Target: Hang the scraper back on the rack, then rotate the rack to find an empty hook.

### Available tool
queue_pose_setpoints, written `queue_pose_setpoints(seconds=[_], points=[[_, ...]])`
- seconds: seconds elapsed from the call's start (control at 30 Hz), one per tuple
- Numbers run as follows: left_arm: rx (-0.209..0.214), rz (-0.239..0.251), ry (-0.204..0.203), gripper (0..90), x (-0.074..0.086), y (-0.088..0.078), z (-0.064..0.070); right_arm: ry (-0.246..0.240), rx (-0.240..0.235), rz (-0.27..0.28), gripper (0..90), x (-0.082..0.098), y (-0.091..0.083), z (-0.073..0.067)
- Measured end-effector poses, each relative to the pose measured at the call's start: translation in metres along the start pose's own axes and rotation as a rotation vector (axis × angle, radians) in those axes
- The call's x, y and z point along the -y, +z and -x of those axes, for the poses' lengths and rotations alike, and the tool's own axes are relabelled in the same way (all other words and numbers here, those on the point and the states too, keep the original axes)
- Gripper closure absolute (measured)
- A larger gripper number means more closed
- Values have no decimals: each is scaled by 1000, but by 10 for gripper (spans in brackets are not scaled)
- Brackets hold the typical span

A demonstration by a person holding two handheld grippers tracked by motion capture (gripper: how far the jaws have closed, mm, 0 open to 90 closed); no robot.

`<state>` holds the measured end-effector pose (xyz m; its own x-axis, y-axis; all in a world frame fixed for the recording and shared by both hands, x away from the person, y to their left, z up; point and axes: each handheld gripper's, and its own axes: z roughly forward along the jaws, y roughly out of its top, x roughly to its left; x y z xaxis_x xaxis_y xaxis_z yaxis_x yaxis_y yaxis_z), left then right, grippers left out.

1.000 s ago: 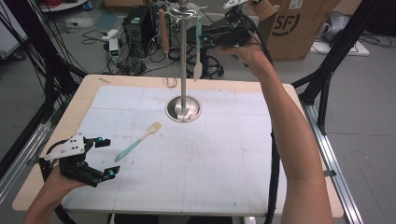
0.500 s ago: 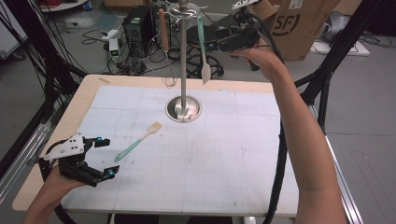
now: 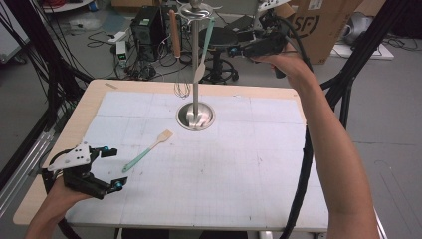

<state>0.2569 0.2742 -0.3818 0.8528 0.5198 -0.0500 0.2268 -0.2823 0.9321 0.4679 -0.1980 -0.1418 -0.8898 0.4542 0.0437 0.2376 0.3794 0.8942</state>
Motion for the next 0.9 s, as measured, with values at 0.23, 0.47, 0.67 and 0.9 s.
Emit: queue_pose_setpoints(seconds=[0.23, 0.47, 0.67, 0.9], points=[[-1, 2, 3, 17, 0, 0, 0, 17, 35, 31, 0, 2, -9, -1], [1, 6, 1, 17, 0, 0, -1, 8, 36, 32, 0, 2, -16, -1], [0, 4, 2, 17, 0, 0, -1, 10, 28, 13, 0, 4, -15, 2], [-1, 6, 0, 17, 0, 0, -1, 14, 14, 13, 65, -1, -13, 5]])
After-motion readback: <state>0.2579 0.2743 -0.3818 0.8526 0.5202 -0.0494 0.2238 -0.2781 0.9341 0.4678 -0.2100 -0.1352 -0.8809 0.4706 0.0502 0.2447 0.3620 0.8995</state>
